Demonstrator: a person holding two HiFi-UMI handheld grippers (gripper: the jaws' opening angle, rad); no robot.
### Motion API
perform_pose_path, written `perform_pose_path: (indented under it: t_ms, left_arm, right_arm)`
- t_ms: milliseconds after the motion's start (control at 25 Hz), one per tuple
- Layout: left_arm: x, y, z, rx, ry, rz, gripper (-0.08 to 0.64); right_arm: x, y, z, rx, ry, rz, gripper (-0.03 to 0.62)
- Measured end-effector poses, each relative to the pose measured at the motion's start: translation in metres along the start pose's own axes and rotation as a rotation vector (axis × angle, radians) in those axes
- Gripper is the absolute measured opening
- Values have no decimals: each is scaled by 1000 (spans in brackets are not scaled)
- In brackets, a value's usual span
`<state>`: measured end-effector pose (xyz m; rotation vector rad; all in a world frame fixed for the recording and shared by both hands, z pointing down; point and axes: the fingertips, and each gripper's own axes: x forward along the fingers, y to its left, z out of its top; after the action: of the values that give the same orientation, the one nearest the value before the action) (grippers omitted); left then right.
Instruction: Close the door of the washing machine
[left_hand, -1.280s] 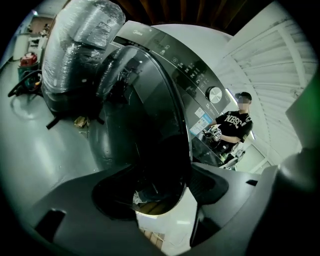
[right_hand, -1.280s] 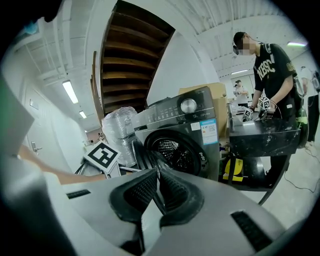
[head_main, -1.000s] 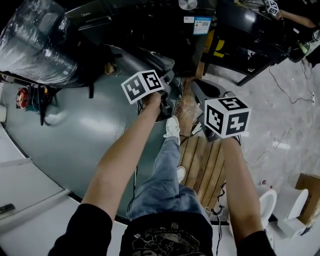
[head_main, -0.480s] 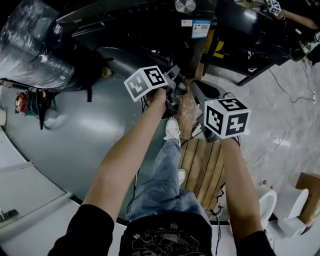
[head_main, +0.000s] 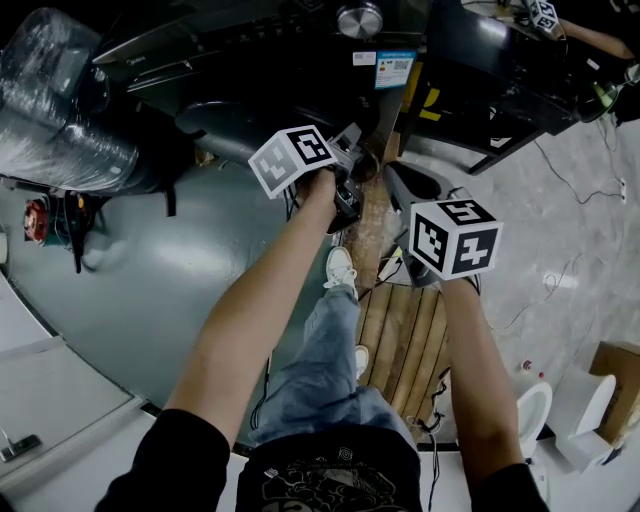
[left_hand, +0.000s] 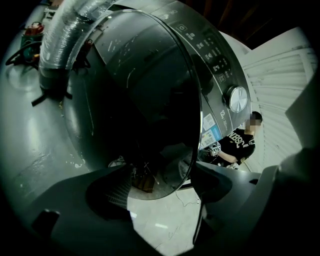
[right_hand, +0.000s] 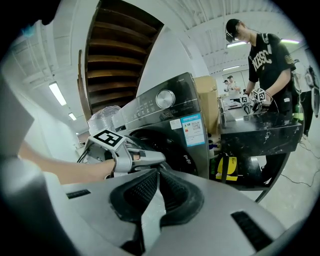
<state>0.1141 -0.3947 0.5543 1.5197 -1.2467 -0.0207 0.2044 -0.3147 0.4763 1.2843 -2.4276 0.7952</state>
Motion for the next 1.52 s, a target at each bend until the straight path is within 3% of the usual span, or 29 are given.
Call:
perform_pose_path:
  t_ms: [480, 800, 1520]
  left_arm:
    - [36, -14, 23, -41, -25, -23, 379]
    - [48, -21, 38, -23, -42, -17, 379]
    - [64, -22, 45, -83, -53, -46, 393]
  right_arm:
    - [24, -22, 10, 24, 1, -16, 23]
    - [37, -35, 18, 25, 3, -21, 23]
    - [44, -51, 26, 23, 4, -28, 23]
